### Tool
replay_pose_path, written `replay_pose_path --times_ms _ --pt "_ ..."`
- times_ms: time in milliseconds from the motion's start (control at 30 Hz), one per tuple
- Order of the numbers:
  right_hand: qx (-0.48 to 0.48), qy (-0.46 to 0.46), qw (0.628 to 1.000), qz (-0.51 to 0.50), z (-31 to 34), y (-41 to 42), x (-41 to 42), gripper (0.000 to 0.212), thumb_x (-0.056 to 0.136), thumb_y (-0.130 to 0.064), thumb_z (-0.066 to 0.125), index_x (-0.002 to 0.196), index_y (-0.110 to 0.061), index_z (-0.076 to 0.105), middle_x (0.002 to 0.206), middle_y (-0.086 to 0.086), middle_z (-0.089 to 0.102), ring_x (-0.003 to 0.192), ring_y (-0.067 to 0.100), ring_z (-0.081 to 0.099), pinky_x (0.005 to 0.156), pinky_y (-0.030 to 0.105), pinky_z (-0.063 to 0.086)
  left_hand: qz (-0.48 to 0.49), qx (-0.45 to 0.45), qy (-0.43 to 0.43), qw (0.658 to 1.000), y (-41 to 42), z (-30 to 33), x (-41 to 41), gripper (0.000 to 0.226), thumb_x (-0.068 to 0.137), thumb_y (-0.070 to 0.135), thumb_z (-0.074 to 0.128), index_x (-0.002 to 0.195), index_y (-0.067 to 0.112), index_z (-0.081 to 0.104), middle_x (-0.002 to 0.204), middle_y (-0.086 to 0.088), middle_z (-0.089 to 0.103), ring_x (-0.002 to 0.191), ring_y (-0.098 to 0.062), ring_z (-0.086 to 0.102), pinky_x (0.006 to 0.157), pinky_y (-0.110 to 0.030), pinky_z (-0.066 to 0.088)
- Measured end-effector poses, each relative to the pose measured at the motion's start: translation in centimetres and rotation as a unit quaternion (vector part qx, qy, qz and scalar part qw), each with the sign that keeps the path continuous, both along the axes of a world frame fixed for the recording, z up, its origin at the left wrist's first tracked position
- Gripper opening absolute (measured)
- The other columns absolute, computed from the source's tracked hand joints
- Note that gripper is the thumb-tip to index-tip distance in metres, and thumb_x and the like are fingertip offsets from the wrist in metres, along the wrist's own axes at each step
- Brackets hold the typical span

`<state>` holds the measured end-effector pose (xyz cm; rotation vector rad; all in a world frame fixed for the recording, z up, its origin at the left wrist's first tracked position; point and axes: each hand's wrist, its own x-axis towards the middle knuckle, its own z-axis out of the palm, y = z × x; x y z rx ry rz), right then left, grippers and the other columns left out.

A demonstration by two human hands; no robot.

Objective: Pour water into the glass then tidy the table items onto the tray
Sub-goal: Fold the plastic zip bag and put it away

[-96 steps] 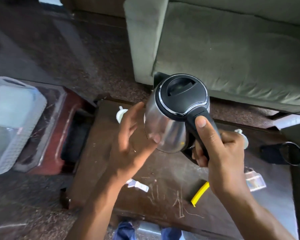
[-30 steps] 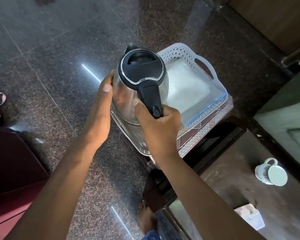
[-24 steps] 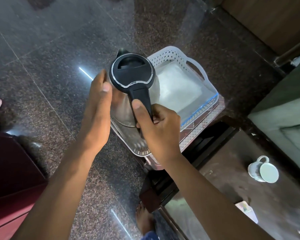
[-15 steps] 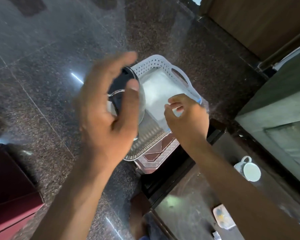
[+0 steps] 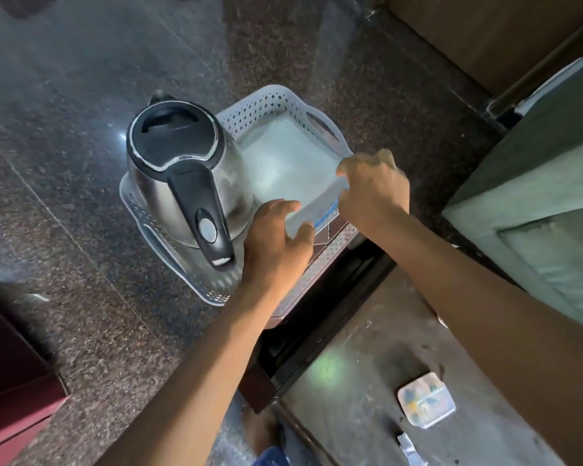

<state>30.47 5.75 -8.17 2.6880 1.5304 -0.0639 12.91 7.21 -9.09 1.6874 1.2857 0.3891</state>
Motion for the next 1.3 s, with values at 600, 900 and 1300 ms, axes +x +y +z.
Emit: replay_pose_path --times_ms 600,900,1300 --pt "0.027 -0.023 0.999 0.034 0.1 0.9 0.2 0.013 0.089 -0.009 0.070 0.101 -0.013 0.073 0.103 0.009 0.068 0.108 0.035 0.057 0.084 0.042 0.050 0.179 -0.103 -0.095 0.974 0.6 -2.3 2.0 0.022 0.095 0.011 0.074 0.116 0.011 0.081 0.107 0.004 0.078 0.095 0.000 0.070 0.085 -0.002 0.051" --pt "0.122 0.092 0.984 0.087 4.4 0.7 -0.4 0.012 0.086 0.000 0.056 0.085 -0.010 0.051 0.094 0.016 0.063 0.075 0.045 0.060 0.064 0.045 0.050 0.212 -0.075 -0.128 0.966 -0.4 -1.6 2.0 0.018 0.096 0.011 0.077 0.114 0.007 0.080 0.096 0.012 0.075 0.078 0.019 0.067 0.074 0.003 0.047" --pt "0.279 0.061 0.954 0.092 11.9 -3.1 1.0 0.010 0.077 -0.002 0.053 0.083 -0.005 0.060 0.083 0.011 0.064 0.073 0.038 0.058 0.063 0.049 0.049 0.272 -0.178 -0.253 0.911 -1.7 -0.8 3.5 0.043 0.107 0.014 0.066 0.146 0.004 0.052 0.149 -0.016 0.059 0.131 -0.037 0.067 0.109 -0.042 0.058"
